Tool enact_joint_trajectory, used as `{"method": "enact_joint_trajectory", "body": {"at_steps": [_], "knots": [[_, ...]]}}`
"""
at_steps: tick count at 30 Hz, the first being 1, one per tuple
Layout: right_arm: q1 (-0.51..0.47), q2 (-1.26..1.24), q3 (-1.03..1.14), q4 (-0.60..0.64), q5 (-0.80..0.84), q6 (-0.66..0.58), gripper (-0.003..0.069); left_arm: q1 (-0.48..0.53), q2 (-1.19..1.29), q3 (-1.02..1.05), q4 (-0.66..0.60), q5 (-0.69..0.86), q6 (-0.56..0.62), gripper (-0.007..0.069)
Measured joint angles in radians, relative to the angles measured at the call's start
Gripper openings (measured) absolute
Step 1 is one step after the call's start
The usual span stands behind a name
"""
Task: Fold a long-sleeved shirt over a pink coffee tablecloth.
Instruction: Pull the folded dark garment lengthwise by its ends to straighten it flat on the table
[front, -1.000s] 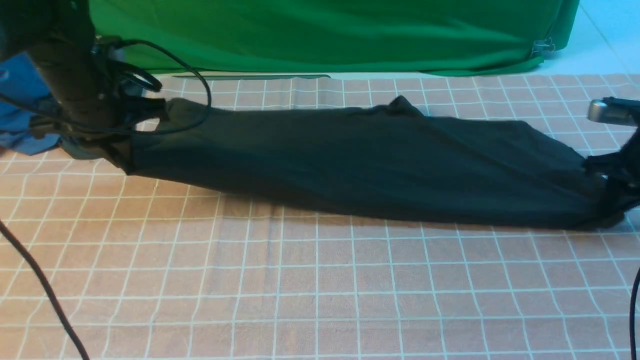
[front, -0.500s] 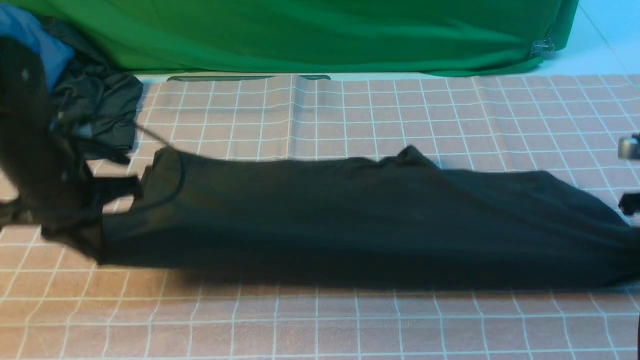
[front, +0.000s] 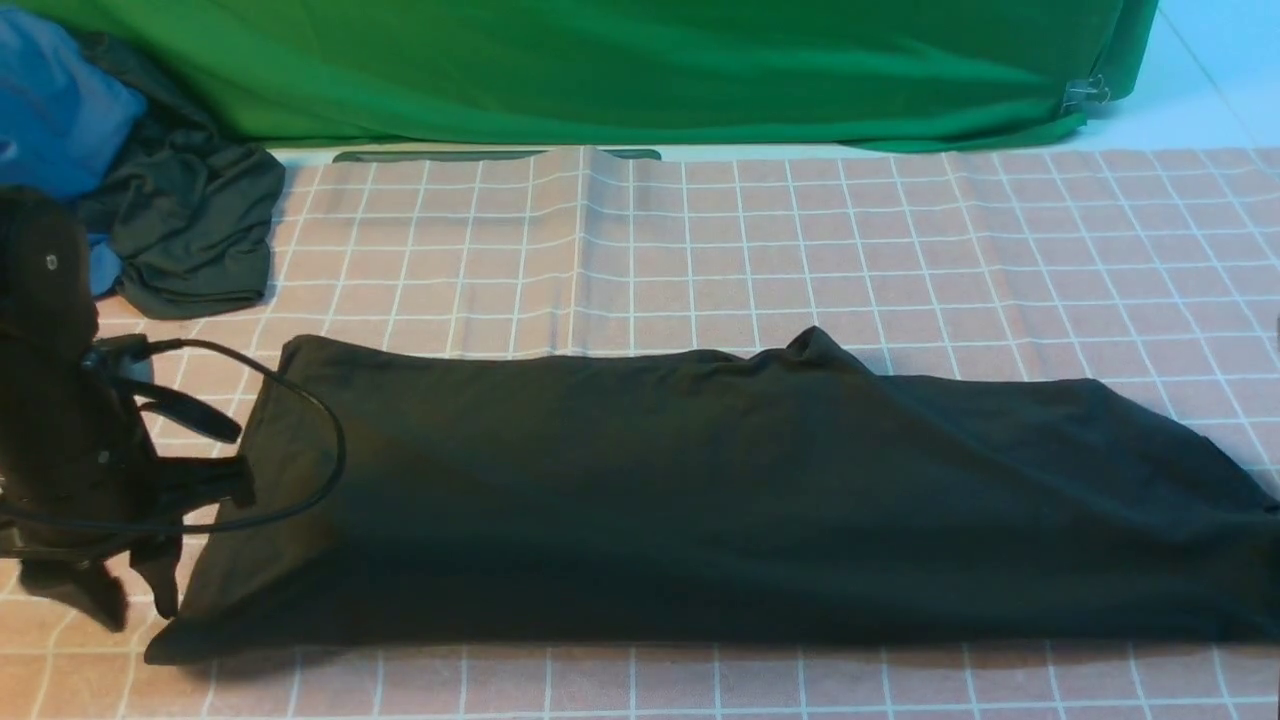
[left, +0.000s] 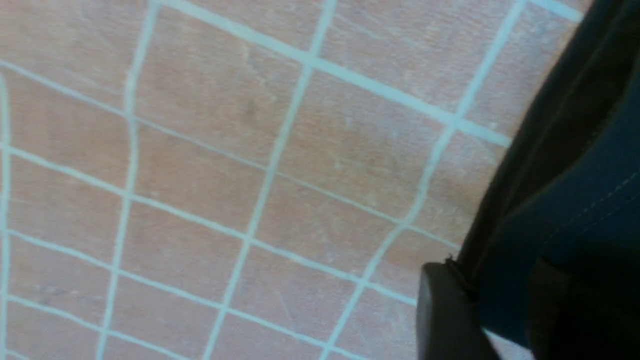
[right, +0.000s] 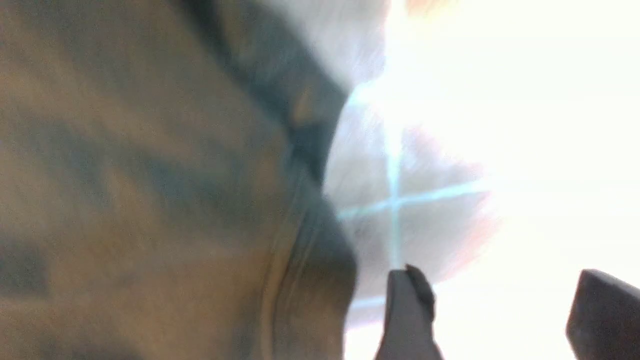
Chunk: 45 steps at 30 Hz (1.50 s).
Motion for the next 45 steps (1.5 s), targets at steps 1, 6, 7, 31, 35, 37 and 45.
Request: {"method": "enact_joint_trajectory", "body": {"at_steps": [1,6,7,31,35,37,45], "knots": [[0.006,-0.004,-0.026,0.000,0.000,0.007,0.0466,0.000,0.000,0.000,0.003,0.008,-0.004,0.0331],[0.089,-0.058,-0.165,0.072,-0.016,-0.017,0.0450,0.000,0.000,-0.042,0.020,0.062,-0.009,0.0521],[0.119,-0.070,-0.191,0.110,-0.033,-0.041,0.0415,0.000,0.000,-0.072,0.025,0.072,-0.013,0.0538],[0.584,0.256,-0.258,0.457,-0.659,-0.330,0.0038,-0.142,-0.003,-0.151,-0.484,-0.134,0.300,0.0013],[0.562,0.275,-0.299,0.390,-0.651,-0.272,0.0038,-0.142,-0.003,-0.150,-0.493,-0.131,0.300,0.0013],[0.539,0.270,-0.335,0.374,-0.597,-0.259,0.0038,-0.142,-0.003,-0.150,-0.496,-0.123,0.300,0.0013],[0.546,0.122,-0.385,0.367,-0.316,-0.306,0.0038,-0.142,-0.003,-0.150,-0.497,-0.115,0.300,0.0013]]}}
